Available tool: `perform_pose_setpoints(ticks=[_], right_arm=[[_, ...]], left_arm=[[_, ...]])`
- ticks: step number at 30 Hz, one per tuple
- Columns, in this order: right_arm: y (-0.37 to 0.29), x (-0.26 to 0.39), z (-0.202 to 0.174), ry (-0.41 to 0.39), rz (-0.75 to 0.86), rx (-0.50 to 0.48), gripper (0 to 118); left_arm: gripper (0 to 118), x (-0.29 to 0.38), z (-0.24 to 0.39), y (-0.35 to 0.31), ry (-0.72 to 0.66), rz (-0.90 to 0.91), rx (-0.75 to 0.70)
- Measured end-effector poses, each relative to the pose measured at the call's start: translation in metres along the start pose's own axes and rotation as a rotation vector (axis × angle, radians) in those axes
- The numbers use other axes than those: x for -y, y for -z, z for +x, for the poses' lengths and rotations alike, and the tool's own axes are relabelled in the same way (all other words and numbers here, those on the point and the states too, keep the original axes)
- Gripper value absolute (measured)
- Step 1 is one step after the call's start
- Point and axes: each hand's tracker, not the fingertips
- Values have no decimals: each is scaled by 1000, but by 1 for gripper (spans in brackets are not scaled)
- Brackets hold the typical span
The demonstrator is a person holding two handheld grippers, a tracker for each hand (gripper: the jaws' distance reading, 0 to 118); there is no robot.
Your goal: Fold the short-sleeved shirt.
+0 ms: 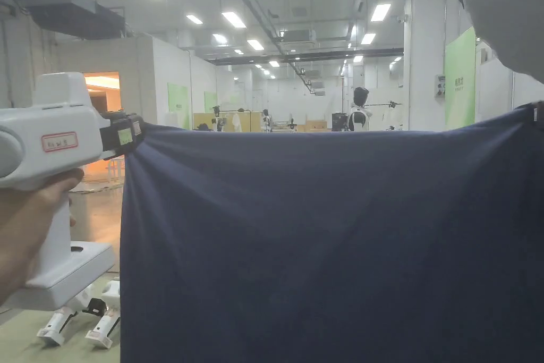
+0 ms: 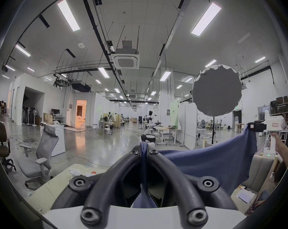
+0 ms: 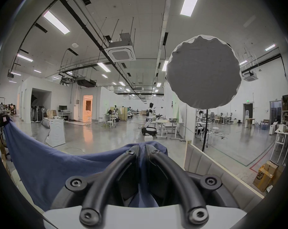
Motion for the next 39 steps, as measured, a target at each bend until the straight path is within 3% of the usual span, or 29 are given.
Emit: perform_pose_setpoints(ticks=[3, 10, 27, 30, 33, 39], right_arm=[[16, -1, 3, 1, -27, 12, 5], [67, 2, -13, -81, -31, 76, 5], [201, 44, -26, -81, -15, 116, 5], [228, 51, -31, -125, -38, 136, 5], [248, 55, -33, -66, -22, 122, 5], [285, 61, -35, -82, -28, 138, 5]], left_arm=[[1, 1, 2, 23, 27, -30, -12], [1, 4, 10, 99, 39, -99, -82], [1, 66, 3, 234, 23, -135, -152], [1, 78, 2, 264, 40, -142, -169], [0, 85, -4, 290, -9, -159, -168], [0, 104, -7, 320, 12, -176, -185]])
